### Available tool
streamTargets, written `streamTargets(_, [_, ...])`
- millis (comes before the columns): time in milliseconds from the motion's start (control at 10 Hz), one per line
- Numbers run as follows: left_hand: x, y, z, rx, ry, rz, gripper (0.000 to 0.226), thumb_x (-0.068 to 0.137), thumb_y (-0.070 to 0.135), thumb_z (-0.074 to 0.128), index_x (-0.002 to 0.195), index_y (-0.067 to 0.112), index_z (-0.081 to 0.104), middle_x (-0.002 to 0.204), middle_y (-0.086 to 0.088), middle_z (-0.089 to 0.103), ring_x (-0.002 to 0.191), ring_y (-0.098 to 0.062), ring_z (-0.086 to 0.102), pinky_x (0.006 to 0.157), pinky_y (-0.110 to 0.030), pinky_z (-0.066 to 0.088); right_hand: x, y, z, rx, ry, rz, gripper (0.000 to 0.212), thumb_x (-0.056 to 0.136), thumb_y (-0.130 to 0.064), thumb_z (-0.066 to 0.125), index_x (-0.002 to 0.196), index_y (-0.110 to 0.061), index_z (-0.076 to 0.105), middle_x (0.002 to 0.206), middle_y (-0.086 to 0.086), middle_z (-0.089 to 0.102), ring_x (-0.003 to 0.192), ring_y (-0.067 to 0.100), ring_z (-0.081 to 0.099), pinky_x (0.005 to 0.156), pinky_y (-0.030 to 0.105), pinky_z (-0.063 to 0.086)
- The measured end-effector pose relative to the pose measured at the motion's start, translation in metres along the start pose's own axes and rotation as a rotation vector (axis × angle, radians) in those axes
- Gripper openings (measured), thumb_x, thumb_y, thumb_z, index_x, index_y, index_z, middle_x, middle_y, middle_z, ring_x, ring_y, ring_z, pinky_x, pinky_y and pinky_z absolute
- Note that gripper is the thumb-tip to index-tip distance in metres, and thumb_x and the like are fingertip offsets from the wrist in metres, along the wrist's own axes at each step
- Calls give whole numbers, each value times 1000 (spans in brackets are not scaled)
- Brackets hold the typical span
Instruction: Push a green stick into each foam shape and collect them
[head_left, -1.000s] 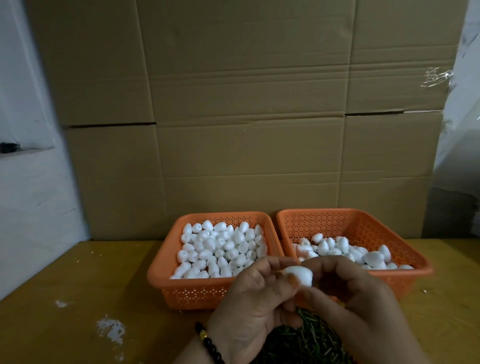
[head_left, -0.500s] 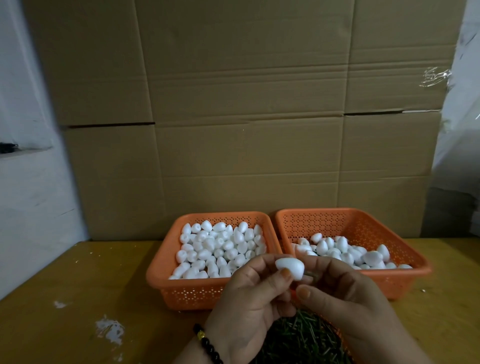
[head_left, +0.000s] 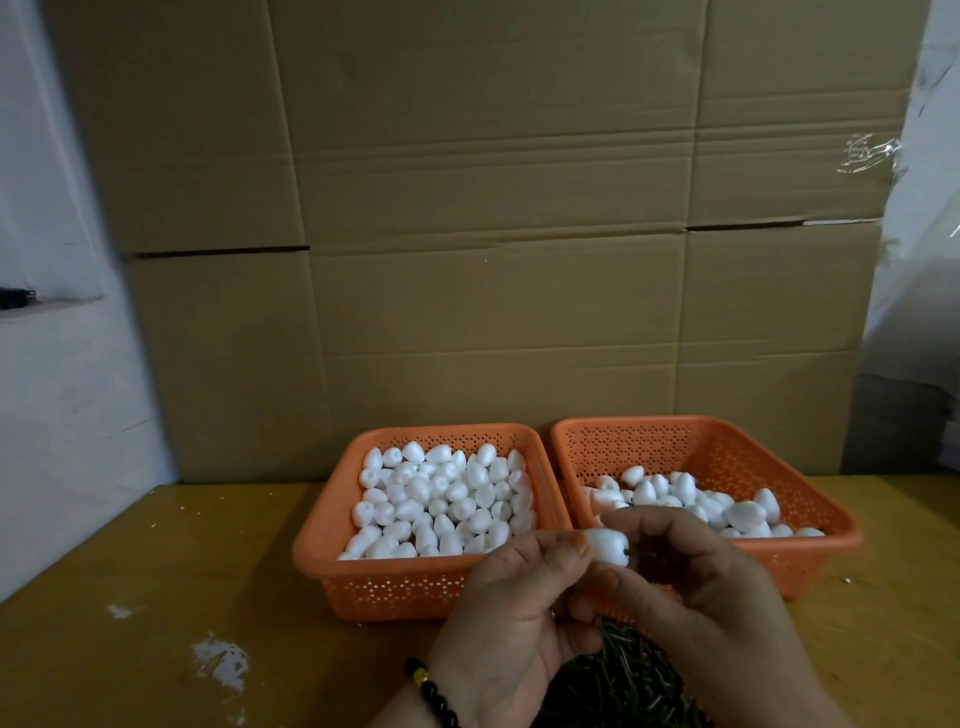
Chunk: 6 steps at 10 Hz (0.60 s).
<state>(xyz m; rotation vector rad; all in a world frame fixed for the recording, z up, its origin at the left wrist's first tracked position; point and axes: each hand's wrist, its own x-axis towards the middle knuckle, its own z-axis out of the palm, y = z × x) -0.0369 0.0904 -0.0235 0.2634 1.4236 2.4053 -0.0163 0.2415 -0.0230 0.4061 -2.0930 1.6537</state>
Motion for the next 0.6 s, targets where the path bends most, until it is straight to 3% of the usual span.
streamTargets(100, [2,6,-5,18,128,16,37,68,34,75,98,13,69,80,-5,65,57,-10,51,49,-25,43,16,5,-19,-271,110,-38,26,66,-38,75,90,-39,66,90,-21,69,83,-4,65,69,18,54])
streamTargets(200, [4,13,-7,-33,232,60,35,70,26,71,102,13,64,73,-2,64,52,-8,49,46,-23,42,34,16,-41,-559,152,-60,19,77,-28,74,90,-38,63,83,-20,68,81,-5,62,66,19,47])
streamTargets(300, [6,17,-12,-35,294,113,25,80,12,68,104,13,63,67,0,65,49,-7,49,44,-22,41,55,33,-59,-917,118,-6,27,84,-29,68,110,-27,63,101,-7,70,83,12,63,71,36,53])
streamTargets(400, [6,26,-17,-17,355,210,22,86,5,63,104,15,63,66,3,64,52,-6,53,45,-23,44,68,36,-73,-1038,146,-1,44,84,-32,65,126,-24,55,113,6,66,91,24,63,79,45,53])
streamTargets(500, [1,51,-28,-20,429,382,16,85,4,62,94,18,66,75,4,61,62,-7,53,52,-23,45,66,23,-93,-840,387,-165,43,84,-47,57,126,-37,52,111,-3,62,74,8,60,66,31,51])
streamTargets(600, [-19,90,-38,-29,447,616,15,82,9,62,82,22,69,71,10,63,66,-6,55,58,-19,48,64,13,-125,-710,607,-171,44,83,-71,49,121,-51,53,111,-25,59,92,2,62,77,30,56])
